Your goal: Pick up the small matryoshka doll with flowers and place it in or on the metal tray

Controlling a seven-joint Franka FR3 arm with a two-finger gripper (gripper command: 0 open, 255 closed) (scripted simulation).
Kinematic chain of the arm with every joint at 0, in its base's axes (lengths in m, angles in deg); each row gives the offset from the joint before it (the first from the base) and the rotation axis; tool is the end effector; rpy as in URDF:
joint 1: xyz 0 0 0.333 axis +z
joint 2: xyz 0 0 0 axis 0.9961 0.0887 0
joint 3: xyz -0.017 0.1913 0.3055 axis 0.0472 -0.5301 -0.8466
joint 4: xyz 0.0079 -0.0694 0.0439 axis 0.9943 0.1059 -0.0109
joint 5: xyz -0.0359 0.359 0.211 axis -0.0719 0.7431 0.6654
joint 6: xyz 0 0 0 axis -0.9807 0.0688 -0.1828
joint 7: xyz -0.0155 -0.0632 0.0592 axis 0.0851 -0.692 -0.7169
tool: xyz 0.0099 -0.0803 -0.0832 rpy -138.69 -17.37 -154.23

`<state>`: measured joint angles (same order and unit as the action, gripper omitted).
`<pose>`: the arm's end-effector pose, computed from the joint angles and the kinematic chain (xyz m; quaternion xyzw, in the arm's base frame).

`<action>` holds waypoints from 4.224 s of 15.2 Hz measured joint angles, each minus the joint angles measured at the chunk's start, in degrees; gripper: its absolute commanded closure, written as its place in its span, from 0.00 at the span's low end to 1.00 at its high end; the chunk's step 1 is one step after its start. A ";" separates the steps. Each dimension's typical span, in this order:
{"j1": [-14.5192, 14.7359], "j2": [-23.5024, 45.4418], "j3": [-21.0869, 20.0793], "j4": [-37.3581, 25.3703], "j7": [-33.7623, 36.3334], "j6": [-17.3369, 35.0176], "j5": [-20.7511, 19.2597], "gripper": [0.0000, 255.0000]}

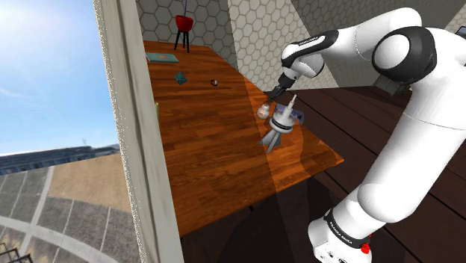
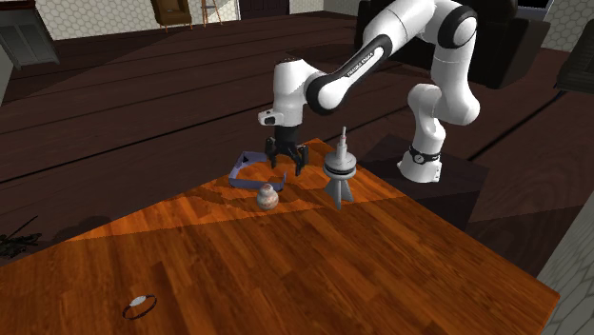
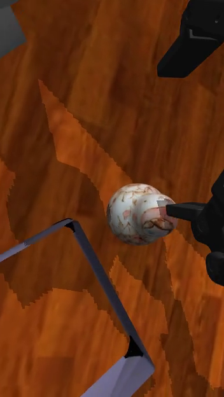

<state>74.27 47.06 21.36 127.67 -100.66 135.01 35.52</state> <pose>0.5678 -0.3128 0.3848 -0.9914 -0.0740 -0.1004 0.0404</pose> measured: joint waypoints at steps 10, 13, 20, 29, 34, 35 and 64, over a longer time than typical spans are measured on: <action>-5.38 14.67 -1.83 -12.39 -5.85 0.58 6.22 0.00; -5.66 16.43 -2.35 -12.94 -6.34 1.69 6.97 0.00; -5.71 16.83 -2.51 -12.89 -6.50 2.15 7.21 0.00; -5.72 16.80 -2.50 -12.95 -6.50 2.13 7.21 1.00; -5.52 15.89 -2.17 -13.04 -6.02 1.12 6.66 1.00; -5.44 15.41 -2.01 -13.03 -5.81 0.67 6.41 1.00; -12.55 8.90 3.11 -21.87 -10.67 -16.46 2.92 1.00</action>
<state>61.72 55.96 24.48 105.80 -111.33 118.55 38.44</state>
